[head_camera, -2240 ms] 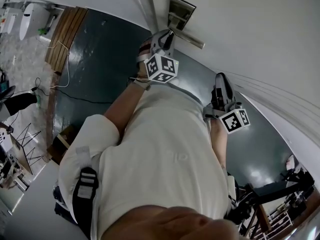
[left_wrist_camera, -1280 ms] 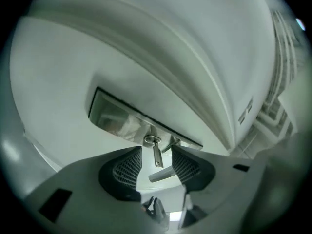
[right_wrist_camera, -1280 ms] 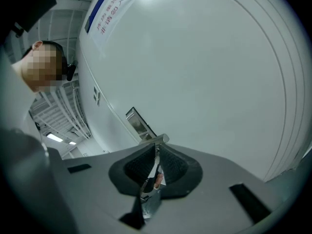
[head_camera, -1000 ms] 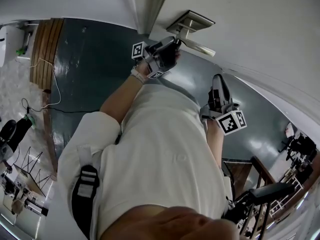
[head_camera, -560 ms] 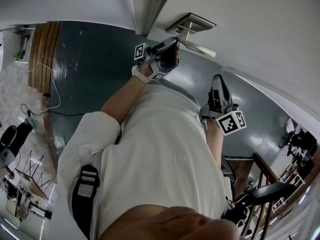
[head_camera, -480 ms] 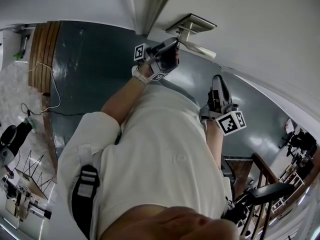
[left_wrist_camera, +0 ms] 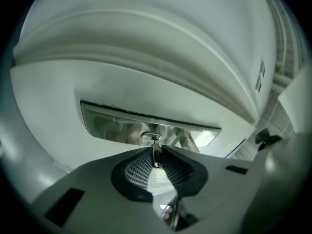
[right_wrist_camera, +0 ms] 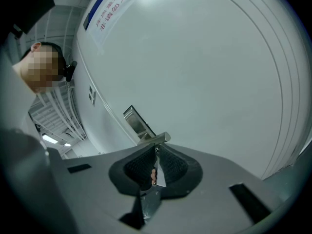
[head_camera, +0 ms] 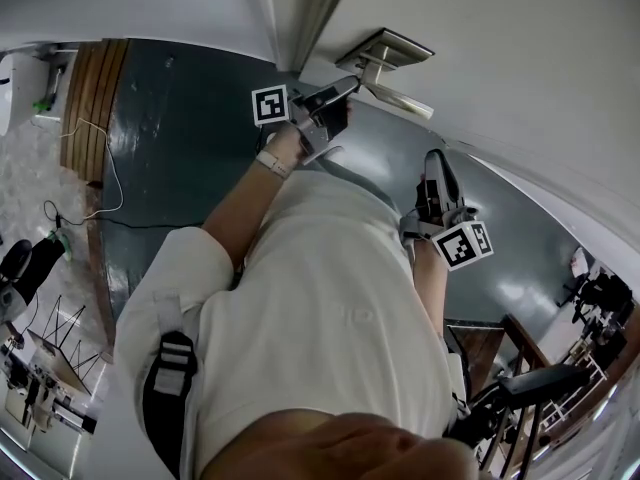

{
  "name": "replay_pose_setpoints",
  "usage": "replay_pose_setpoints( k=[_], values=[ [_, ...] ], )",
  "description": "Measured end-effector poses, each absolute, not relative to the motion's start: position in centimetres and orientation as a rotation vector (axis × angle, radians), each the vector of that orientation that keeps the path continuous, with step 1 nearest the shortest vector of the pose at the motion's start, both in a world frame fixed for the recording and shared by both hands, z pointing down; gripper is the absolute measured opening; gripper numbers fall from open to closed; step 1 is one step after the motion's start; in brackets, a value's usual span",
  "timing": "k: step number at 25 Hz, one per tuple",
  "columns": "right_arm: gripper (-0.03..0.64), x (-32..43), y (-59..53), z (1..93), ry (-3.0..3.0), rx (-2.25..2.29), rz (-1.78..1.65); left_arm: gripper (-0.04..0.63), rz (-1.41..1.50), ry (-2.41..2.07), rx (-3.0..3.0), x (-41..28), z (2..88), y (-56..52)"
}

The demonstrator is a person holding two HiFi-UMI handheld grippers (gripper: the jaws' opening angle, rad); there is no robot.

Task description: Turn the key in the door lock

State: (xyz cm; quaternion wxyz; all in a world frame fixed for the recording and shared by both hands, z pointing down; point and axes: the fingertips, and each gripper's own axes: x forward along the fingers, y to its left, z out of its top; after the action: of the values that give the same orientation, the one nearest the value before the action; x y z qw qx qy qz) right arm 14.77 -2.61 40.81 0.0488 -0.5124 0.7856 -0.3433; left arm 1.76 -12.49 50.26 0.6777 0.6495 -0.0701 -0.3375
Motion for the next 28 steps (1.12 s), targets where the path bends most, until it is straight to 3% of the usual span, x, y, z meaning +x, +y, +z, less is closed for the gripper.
replay_pose_setpoints(
  k=[13,14,28],
  values=[
    [0.048,16.2,-2.3,41.1,2.394,-1.474,-1.071,0.051,-0.317,-0.619,1.842,1.9,51.0,-12.7],
    [0.046,16.4,-2.3,41.1,2.394,-1.466,-1.072,0.029,-0.242,-0.684,1.910,1.8,50.9,-12.8],
    [0.046,18.5,-2.2,40.5,2.411,-1.371,-1.074,0.044,0.772,-1.399,2.525,3.2,49.9,-12.7]
  ],
)
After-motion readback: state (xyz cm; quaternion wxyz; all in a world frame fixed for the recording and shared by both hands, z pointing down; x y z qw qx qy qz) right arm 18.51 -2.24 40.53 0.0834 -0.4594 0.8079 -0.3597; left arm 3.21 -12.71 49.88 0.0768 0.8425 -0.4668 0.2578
